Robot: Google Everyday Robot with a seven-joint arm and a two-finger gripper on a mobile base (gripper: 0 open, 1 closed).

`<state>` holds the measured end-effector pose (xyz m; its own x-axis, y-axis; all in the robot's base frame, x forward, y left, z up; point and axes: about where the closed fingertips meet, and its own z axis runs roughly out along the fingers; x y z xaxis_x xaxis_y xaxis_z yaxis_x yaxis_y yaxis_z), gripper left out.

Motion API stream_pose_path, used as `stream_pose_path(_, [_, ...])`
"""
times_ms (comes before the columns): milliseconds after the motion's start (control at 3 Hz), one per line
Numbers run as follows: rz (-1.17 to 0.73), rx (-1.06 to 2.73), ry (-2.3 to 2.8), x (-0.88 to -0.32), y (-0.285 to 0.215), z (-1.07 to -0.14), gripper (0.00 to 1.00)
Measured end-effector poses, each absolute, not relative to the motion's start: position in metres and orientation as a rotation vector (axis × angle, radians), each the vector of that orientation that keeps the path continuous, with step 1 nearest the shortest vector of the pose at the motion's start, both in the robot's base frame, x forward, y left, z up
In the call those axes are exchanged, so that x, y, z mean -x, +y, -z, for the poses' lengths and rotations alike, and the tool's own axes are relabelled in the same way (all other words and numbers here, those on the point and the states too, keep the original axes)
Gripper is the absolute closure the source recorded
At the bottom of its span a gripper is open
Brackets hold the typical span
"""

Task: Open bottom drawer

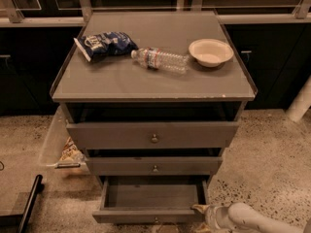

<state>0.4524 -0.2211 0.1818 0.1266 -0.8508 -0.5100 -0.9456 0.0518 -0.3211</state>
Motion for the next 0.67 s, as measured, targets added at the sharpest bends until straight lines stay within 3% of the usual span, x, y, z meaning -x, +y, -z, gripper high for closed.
stream_pose_path(333, [-0.203, 1.811, 1.732, -0.452, -0.22, -0.182, 0.0])
stream_pose_path(667, [-0.196, 1.834, 1.686, -0.445, -0.219, -0.202, 0.0])
